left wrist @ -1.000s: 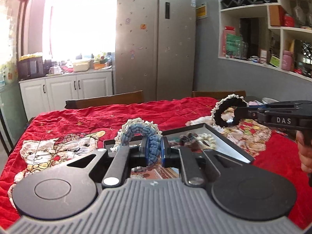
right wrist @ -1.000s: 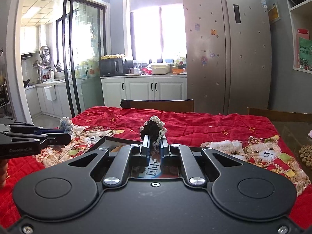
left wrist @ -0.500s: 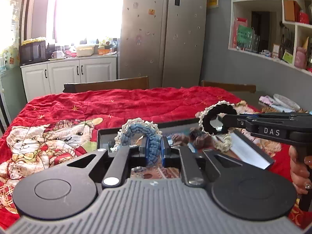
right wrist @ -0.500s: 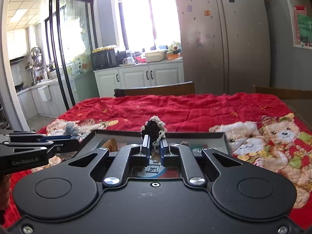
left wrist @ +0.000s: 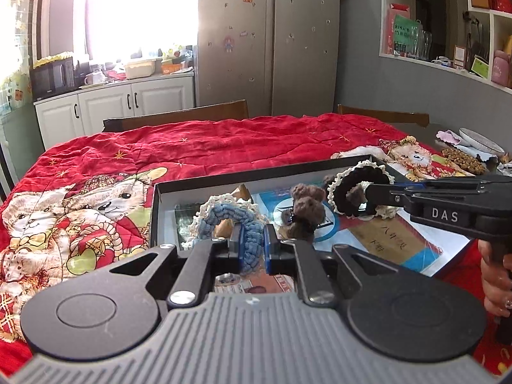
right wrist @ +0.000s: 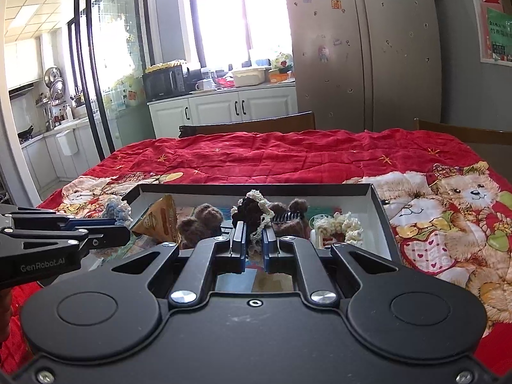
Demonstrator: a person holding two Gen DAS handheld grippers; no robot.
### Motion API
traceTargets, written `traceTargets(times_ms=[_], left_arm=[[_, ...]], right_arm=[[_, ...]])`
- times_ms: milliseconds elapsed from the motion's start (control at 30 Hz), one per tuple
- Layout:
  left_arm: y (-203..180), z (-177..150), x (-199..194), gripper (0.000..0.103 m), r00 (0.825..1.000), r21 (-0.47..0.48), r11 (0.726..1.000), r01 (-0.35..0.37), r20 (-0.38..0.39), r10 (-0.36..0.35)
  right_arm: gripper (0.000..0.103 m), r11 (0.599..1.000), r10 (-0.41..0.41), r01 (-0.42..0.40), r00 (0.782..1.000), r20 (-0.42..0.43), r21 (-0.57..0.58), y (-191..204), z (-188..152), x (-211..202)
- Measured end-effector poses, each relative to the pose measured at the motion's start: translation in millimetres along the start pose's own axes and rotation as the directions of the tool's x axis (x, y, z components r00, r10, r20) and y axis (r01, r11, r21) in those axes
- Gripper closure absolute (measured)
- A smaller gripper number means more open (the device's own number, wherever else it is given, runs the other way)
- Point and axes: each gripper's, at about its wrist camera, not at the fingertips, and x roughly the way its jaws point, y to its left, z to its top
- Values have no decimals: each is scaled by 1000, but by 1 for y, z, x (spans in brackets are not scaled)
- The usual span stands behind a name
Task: Organize objects
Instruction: 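Lower the black-white ring into the box with right tool while left tool releases the blue ring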
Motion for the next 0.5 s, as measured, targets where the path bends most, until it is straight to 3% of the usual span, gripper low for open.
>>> traceTargets(times_ms=[500], left_arm=[[-1,-6,11,88,999,4,1000,-13,-35,13]], right_arm=[[93,998,-5,2,999,-44,-55,12,-10,11]])
